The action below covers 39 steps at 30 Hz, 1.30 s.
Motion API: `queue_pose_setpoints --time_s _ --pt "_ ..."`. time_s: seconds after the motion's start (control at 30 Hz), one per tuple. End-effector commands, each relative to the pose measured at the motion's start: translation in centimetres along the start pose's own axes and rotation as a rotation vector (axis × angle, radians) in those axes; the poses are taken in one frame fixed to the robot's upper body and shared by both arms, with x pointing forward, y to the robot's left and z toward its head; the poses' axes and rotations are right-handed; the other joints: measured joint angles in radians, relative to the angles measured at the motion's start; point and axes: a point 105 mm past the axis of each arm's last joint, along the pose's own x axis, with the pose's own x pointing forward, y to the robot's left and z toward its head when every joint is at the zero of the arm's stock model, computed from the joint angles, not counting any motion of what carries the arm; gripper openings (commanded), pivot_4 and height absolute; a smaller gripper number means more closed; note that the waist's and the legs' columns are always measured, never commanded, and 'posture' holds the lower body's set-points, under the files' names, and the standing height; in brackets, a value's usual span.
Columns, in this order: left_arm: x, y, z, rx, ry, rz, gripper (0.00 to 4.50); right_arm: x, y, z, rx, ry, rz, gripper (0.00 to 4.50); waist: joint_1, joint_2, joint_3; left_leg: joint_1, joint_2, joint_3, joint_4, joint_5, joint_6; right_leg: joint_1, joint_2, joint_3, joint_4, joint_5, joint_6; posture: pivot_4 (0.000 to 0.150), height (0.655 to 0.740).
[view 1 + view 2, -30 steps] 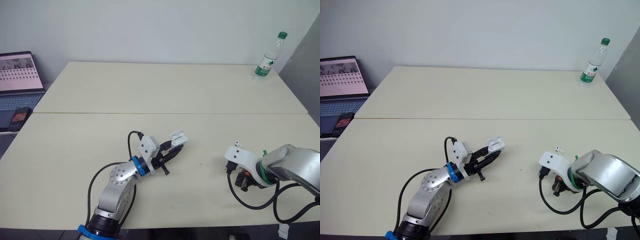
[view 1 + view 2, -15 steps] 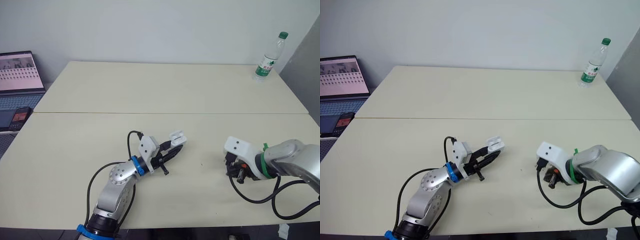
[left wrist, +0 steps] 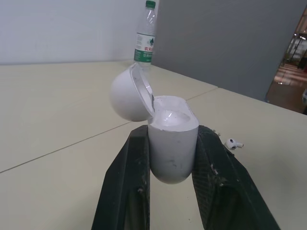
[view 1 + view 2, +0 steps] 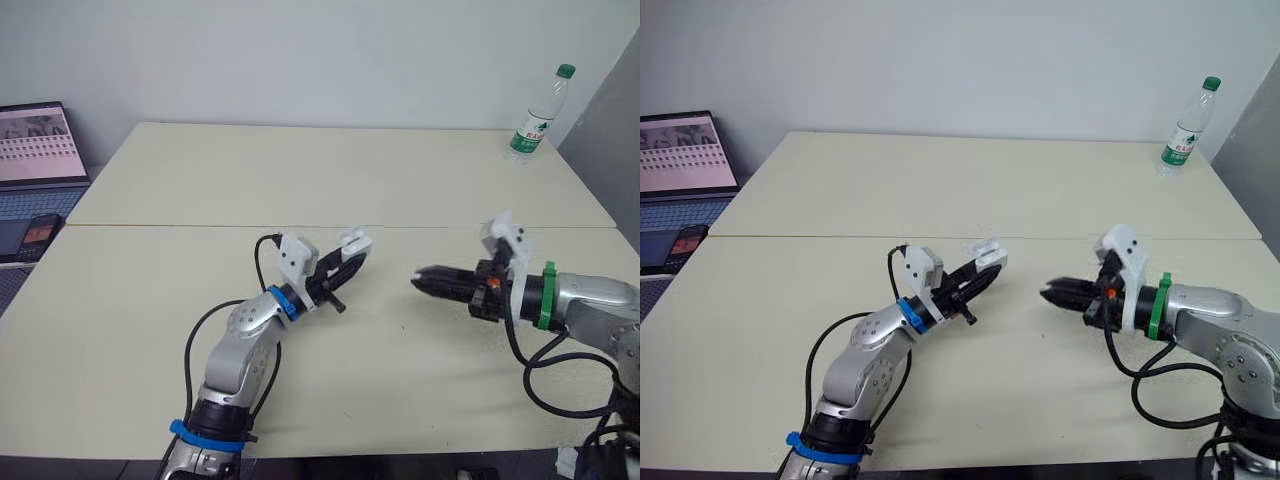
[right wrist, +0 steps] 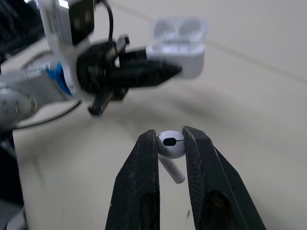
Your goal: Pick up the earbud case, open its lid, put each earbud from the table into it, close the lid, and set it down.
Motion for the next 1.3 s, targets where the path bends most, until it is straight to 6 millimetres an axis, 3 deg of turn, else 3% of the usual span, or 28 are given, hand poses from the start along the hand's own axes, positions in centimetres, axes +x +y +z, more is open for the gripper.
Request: queue_pose_setpoints --time_s 0.03,0.3,0.6,0.87,1.3 --pt "0.8 -0.1 1.4 0.019 -0.037 -0.013 0.79 0.3 0.0 2.4 -0.031 -0.215 -0.031 0.37 -0.001 0.0 0.0 0.0 0.0 0.0 0.0 0.0 0.0 0.0 0.0 0.0 0.0 0.0 0.0 0.15 0.7362" --pt "1.8 -0.3 2.6 -0.016 -0.075 -0.015 0.79 3.5 0.3 4.7 0.063 -0.505 -0.097 0.37 -0.003 0.001 0.0 0.0 0.001 0.0 0.0 0.0 0.0 0.0 0.0 0.0 0.001 0.0 0.0 0.15 0.7362" --pt "2.1 -0.6 3.2 -0.036 -0.096 -0.019 0.79 6.7 0.6 4.8 0.091 -0.585 -0.163 0.37 -0.002 0.001 0.0 0.0 0.0 0.0 0.0 0.0 0.0 -0.001 0.0 0.0 0.001 0.0 0.0 0.15 0.7362" --pt "2.1 -0.7 3.4 -0.044 -0.106 -0.029 0.79 8.1 1.1 4.5 0.154 -0.619 -0.17 0.37 -0.002 0.001 0.0 0.0 0.001 0.0 0.0 0.0 0.0 -0.001 0.0 0.0 0.001 0.0 -0.001 0.15 0.7362" --pt "2.3 -0.8 3.8 -0.046 -0.122 -0.041 0.79 8.7 1.1 2.8 0.208 -0.574 -0.183 0.37 -0.002 0.001 0.0 0.0 0.001 0.0 0.0 0.0 0.0 -0.001 0.0 0.0 0.001 0.0 -0.001 0.15 0.7362"
